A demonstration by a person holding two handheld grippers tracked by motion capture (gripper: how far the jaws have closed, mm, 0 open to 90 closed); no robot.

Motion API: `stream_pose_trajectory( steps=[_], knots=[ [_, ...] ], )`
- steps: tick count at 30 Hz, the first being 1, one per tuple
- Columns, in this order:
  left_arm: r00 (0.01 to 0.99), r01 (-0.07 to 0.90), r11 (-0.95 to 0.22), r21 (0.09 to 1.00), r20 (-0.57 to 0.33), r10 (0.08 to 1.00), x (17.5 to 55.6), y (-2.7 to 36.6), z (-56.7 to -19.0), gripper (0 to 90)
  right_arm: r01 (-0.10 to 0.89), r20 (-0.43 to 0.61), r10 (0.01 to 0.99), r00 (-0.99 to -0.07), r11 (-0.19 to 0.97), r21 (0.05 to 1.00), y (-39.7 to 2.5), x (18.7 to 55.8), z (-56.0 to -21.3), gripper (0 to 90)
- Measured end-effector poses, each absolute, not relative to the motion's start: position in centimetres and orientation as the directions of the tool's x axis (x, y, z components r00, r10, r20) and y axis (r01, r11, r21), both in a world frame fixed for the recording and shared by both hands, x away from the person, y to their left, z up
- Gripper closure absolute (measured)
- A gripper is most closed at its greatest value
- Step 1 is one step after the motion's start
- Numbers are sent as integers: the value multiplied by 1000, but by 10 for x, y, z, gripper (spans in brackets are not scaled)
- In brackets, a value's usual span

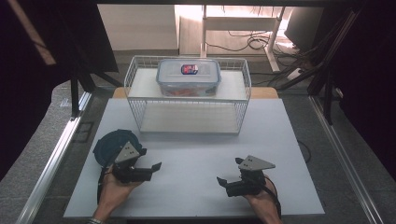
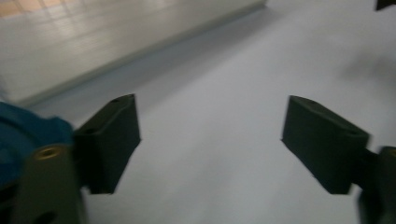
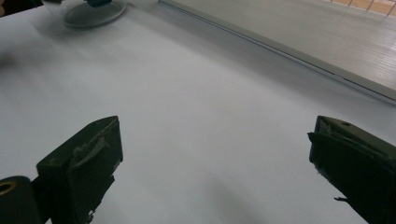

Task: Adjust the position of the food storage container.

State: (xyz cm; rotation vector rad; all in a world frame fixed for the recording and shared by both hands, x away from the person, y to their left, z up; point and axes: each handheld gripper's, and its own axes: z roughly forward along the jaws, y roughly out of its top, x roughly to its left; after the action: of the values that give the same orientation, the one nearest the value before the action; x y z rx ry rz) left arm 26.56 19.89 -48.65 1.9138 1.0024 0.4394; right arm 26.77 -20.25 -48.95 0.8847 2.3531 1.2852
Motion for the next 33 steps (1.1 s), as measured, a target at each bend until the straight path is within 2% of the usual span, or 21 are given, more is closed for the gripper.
stream_pose_trajectory(
  steps=[5, 12, 17, 26, 33],
  knots=[
    [522, 491, -212, 845, -92, 848, 284, 228, -478, 407, 372, 10, 656, -755, 415, 830, -203, 269, -491, 29],
    [399, 530, -163, 832, -75, 914, 306, 272, -478, 724, 374, -4, 658, -753, 433, 820, -201, 270, -493, 33],
    [315, 563, -128, 817, -68, 947, 315, 307, -485, 877, 372, -11, 651, -759, 447, 813, -200, 271, -494, 36],
    [169, 593, -36, 804, -81, 982, 316, 352, -501, 897, 380, -10, 649, -761, 458, 804, -199, 272, -497, 40],
    [160, 626, -38, 779, -81, 984, 321, 356, -514, 898, 387, -7, 639, -769, 474, 791, -197, 272, -499, 40]
  ],
)
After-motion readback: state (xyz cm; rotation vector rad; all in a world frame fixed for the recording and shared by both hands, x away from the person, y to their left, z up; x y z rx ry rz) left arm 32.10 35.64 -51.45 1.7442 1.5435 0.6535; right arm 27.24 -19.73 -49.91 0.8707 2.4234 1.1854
